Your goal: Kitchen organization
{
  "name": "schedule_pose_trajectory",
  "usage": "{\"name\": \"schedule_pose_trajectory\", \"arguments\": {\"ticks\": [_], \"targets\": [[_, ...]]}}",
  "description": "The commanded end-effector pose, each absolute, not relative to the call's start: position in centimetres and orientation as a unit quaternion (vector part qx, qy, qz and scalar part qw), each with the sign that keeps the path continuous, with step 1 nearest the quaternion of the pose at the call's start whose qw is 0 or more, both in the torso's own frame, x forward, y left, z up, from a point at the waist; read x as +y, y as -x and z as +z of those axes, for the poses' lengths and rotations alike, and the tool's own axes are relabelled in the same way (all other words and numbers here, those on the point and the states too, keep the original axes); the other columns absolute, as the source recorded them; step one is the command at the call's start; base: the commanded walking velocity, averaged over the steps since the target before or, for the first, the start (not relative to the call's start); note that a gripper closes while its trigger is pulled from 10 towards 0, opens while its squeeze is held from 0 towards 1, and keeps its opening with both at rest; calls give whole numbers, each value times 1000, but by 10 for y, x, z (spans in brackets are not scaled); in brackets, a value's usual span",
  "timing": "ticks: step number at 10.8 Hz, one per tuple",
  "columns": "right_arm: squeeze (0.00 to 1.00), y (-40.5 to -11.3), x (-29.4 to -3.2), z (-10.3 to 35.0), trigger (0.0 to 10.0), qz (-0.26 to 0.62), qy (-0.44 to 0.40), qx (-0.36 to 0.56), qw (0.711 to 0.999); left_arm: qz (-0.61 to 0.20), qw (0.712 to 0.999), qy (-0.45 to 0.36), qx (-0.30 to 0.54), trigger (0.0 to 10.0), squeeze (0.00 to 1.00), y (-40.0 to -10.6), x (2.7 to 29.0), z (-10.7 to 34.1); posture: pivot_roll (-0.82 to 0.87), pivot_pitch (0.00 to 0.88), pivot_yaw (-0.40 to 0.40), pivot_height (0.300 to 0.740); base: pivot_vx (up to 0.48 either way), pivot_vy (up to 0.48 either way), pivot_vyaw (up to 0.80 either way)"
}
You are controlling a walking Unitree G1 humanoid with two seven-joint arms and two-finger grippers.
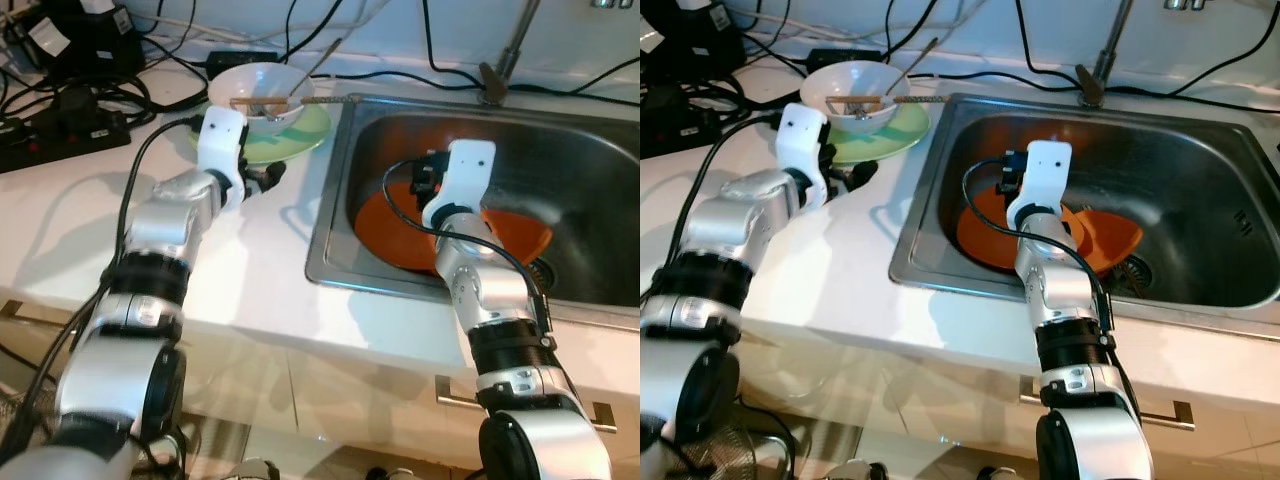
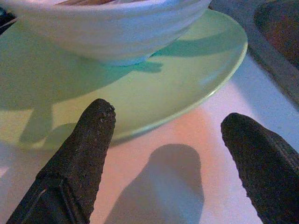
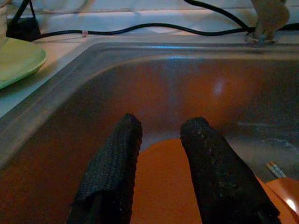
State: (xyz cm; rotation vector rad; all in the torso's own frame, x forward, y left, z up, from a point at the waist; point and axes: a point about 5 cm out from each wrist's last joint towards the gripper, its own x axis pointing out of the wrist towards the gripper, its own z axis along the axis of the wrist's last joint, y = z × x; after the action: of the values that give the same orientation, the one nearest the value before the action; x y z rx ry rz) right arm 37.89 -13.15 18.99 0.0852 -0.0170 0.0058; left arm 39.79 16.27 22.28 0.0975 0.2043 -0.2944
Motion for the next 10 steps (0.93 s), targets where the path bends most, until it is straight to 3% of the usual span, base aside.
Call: {"name": "schedule_pose_trajectory", "arguments": {"ticks": [1, 4, 5, 6, 8, 10], "targets": [[0, -380, -131, 193, 10000, 3, -48, -14, 999, -139, 982, -44, 124, 10000, 0, -393, 165, 215, 213, 68, -4, 725, 0, 0, 0], [0, -381, -132, 190, 10000, -1, -50, -14, 999, -134, 983, -56, 111, 10000, 0, -373, 169, 221, 231, 77, -4, 725, 0, 0, 0], [0, -381, -133, 189, 10000, -2, -51, -13, 999, -133, 984, -94, 66, 10000, 0, -368, 169, 228, 237, 76, -5, 725, 0, 0, 0], [0, -381, -131, 187, 10000, -2, -54, -12, 998, -121, 967, -223, -1, 10000, 0, -357, 170, 235, 246, 74, -12, 725, 0, 0, 0], [0, -383, -128, 188, 10000, 3, -58, -12, 998, -130, 915, -381, -18, 10000, 0, -350, 171, 231, 257, 71, -17, 725, 0, 0, 0], [0, -384, -127, 189, 10000, 4, -59, -15, 998, -149, 888, -435, -22, 10000, 0, -354, 172, 231, 249, 73, -13, 725, 0, 0, 0]]}}
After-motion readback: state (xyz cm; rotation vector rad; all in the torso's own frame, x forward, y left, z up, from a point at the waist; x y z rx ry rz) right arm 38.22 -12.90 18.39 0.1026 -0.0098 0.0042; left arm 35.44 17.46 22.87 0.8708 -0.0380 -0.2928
